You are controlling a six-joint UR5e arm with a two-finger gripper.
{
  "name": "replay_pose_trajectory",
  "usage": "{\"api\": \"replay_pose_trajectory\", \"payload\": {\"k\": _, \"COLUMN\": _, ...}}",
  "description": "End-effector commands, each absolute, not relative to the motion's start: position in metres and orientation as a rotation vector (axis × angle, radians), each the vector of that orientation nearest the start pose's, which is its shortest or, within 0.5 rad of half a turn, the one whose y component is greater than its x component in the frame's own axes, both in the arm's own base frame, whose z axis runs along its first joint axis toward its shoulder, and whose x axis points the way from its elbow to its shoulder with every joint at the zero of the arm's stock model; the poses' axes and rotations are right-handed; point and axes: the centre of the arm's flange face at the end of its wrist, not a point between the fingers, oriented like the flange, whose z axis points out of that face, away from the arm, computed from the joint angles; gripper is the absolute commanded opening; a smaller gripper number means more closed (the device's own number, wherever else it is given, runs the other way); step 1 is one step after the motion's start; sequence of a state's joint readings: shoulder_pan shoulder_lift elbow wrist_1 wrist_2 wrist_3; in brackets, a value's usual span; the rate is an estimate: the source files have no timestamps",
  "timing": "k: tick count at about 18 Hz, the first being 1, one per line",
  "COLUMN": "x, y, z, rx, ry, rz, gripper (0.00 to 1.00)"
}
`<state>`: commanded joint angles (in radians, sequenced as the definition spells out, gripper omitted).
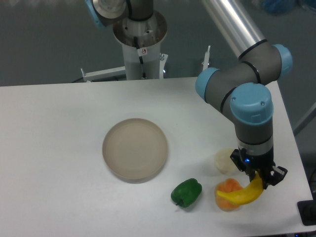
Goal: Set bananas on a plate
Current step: 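Lift the grasped yellow banana up with the gripper, then carry the banana over the beige plate and lower it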
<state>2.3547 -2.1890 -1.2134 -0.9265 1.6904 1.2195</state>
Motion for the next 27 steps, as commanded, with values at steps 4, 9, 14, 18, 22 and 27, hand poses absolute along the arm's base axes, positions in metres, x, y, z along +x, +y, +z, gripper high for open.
{"api": "replay_pose_trajectory", "payload": {"k": 4, "x": -0.447, "y": 0.616, "z": 0.355, "rx": -2.919, "ry": 0.606, "rz": 0.582, "gripper": 0.37}}
{"api": "replay_pose_trajectory", "payload": {"k": 9, "x": -0.446, "y": 0.61, "z": 0.361, "rx": -2.906, "ry": 0.602, "rz": 0.57, "gripper": 0.37}}
{"api": "replay_pose_trajectory", "payload": {"k": 14, "x": -0.435, "y": 0.606, "z": 0.365, "rx": -2.901, "ry": 0.59, "rz": 0.538, "gripper": 0.37}}
{"api": "replay_pose_trajectory", "payload": {"k": 18, "x": -0.414, "y": 0.591, "z": 0.385, "rx": -2.915, "ry": 0.498, "rz": 0.483, "gripper": 0.37}}
{"api": "replay_pose_trajectory", "payload": {"k": 22, "x": -0.385, "y": 0.561, "z": 0.408, "rx": -2.963, "ry": 0.501, "rz": 0.402, "gripper": 0.37}}
{"api": "replay_pose_trajectory", "payload": {"k": 27, "x": -0.343, "y": 0.529, "z": 0.401, "rx": -3.011, "ry": 0.542, "rz": 0.301, "gripper": 0.37}}
